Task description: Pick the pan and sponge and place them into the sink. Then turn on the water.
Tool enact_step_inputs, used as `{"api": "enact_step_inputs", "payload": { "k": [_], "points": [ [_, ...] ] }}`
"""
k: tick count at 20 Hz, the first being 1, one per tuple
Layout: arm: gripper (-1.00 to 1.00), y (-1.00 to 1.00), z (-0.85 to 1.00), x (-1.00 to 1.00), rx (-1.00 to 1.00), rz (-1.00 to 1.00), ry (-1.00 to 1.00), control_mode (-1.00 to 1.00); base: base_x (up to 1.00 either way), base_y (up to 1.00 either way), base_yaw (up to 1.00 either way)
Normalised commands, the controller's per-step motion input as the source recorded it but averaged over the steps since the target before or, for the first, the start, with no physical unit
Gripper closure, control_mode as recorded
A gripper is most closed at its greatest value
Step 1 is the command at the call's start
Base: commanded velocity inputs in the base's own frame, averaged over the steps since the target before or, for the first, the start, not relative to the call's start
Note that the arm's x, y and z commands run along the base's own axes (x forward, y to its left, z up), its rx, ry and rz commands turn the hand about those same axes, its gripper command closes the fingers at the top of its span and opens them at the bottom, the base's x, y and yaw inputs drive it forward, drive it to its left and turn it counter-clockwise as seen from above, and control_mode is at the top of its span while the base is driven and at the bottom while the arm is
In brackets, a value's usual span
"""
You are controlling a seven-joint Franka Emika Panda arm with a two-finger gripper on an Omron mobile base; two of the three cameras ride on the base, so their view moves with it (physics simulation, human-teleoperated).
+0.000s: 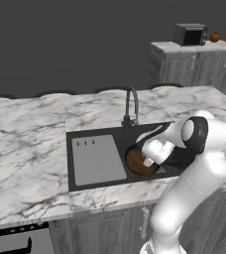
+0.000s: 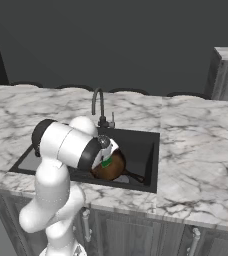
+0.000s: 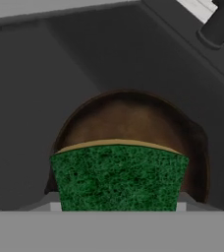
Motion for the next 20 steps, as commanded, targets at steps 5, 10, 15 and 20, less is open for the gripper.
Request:
{"api": "enact_step_inputs", "payload": {
  "k": [5, 10, 15, 20],
  "points": [
    [1.0, 0.03, -0.34, 0.18, -0.02, 0.02, -0.02, -1.0, 0.0, 0.0, 0.0],
    [1.0, 0.03, -0.38, 0.13, -0.03, 0.02, -0.05, -1.0, 0.0, 0.0, 0.0],
    [1.0, 0.01, -0.42, 0.08, -0.02, 0.03, -0.07, -1.0, 0.0, 0.0, 0.0],
    [1.0, 0.01, -0.54, 0.01, -0.02, 0.04, -0.07, -1.0, 0.0, 0.0, 0.0]
  ]
}}
